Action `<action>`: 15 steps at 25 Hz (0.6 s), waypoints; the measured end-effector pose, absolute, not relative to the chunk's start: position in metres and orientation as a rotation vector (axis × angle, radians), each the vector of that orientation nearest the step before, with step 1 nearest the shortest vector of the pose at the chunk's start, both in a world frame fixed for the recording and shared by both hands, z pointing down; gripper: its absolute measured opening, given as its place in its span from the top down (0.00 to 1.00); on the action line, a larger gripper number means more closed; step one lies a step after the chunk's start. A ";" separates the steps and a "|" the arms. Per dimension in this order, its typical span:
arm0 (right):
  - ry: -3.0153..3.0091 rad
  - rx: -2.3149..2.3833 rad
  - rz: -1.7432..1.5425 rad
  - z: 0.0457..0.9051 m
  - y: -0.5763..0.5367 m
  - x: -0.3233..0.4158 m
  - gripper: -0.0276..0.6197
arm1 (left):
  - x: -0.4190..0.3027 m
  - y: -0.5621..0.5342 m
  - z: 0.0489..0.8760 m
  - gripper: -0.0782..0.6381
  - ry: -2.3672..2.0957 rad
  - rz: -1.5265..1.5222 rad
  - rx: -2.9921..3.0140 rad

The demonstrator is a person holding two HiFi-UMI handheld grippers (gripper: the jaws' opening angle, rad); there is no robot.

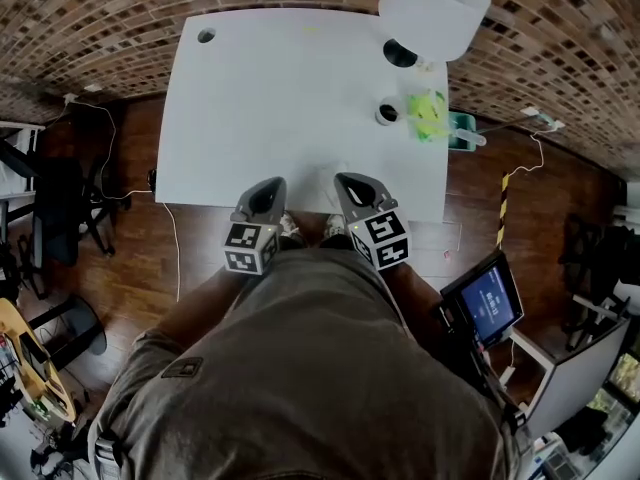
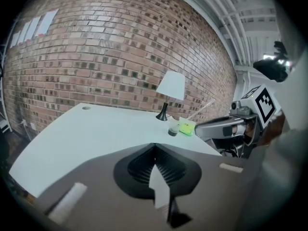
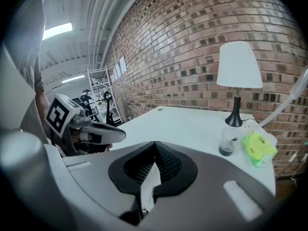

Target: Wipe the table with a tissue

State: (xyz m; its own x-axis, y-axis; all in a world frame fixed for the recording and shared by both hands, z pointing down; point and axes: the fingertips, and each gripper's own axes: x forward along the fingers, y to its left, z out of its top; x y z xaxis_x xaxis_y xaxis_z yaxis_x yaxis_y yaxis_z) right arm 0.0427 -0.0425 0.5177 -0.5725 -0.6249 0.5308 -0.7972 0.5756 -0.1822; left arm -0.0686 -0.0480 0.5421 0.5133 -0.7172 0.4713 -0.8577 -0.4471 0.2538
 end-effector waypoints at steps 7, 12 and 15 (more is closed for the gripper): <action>-2.443 1.148 0.544 0.500 -0.047 0.035 0.94 | -0.064 -0.054 0.533 0.89 -1.292 0.379 2.305; -2.446 1.154 0.553 0.498 -0.049 0.035 0.94 | -0.064 -0.054 0.533 0.89 -1.286 0.377 2.301; -2.446 1.150 0.557 0.498 -0.049 0.036 0.94 | -0.064 -0.055 0.532 0.89 -1.291 0.368 2.302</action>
